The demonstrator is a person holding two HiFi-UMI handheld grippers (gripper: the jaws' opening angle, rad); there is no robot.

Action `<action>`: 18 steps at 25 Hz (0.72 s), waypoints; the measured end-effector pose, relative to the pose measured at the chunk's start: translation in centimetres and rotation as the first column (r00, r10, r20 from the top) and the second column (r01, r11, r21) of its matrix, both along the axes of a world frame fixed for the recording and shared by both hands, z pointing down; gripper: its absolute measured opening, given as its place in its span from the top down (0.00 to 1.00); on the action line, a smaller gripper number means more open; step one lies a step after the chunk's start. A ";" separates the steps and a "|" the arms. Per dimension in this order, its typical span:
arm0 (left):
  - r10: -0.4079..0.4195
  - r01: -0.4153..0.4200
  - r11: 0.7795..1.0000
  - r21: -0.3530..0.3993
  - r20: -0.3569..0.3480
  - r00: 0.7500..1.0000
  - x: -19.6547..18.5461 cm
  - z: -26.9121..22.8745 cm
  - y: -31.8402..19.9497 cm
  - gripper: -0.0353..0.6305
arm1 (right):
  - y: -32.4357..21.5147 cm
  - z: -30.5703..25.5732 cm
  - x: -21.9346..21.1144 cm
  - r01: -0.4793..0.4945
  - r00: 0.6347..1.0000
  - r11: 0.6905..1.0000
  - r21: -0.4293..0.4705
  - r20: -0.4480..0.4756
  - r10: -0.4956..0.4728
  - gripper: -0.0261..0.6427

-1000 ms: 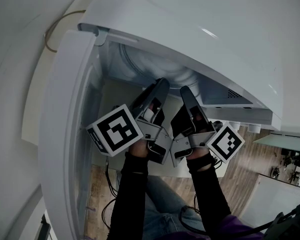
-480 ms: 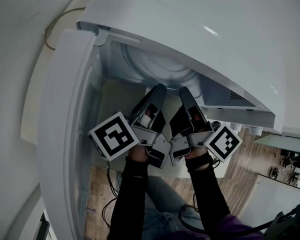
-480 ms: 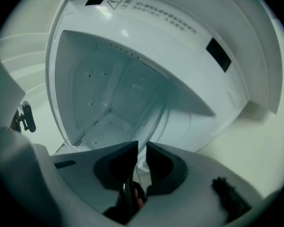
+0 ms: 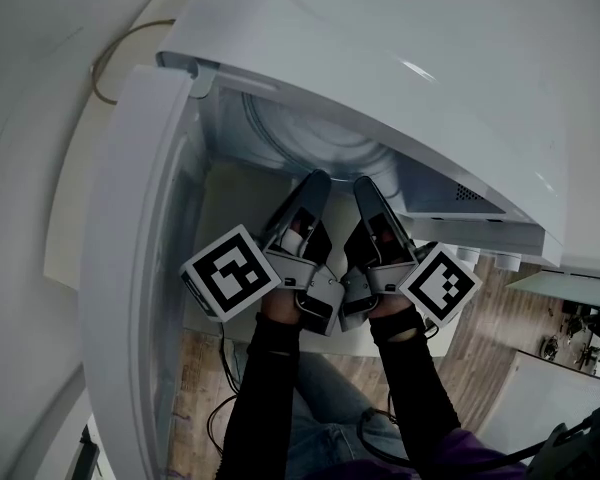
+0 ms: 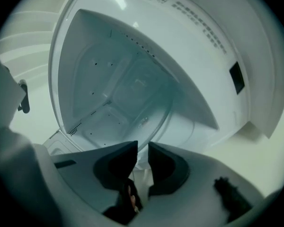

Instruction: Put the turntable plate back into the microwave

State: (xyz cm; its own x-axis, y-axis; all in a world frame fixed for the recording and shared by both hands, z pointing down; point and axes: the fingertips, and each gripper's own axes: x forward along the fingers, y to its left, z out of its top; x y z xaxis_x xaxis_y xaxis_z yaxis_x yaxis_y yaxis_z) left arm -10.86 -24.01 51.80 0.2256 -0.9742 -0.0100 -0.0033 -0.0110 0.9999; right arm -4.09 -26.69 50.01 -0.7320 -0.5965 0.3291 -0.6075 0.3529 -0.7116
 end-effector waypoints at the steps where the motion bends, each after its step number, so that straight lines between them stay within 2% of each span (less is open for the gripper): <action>1: -0.004 0.004 1.000 0.002 -0.003 1.000 0.0 0.0 0.0 0.89 | 0.0 0.0 0.0 0.003 1.000 1.000 0.005 -0.011 -0.003 0.87; 4: -0.023 0.023 1.000 0.007 -0.047 0.999 0.1 -0.1 0.1 0.89 | 0.3 -0.3 -0.2 0.017 0.999 1.000 0.022 -0.034 -0.016 0.87; 9: -0.045 0.045 0.999 -0.004 0.040 0.998 -0.1 0.1 0.4 0.91 | 0.9 -0.2 -0.5 0.057 0.994 0.998 0.036 -0.091 -0.053 0.87; 12: -0.053 0.053 0.999 -0.001 0.053 0.997 -0.1 0.0 0.5 0.92 | 1.2 0.3 0.1 0.055 0.990 0.998 0.036 -0.135 -0.050 0.87; 18: -0.057 0.061 0.997 -0.047 0.083 0.995 -0.1 0.1 0.8 0.92 | 1.5 0.1 0.3 0.072 0.985 0.996 0.045 -0.163 -0.064 0.87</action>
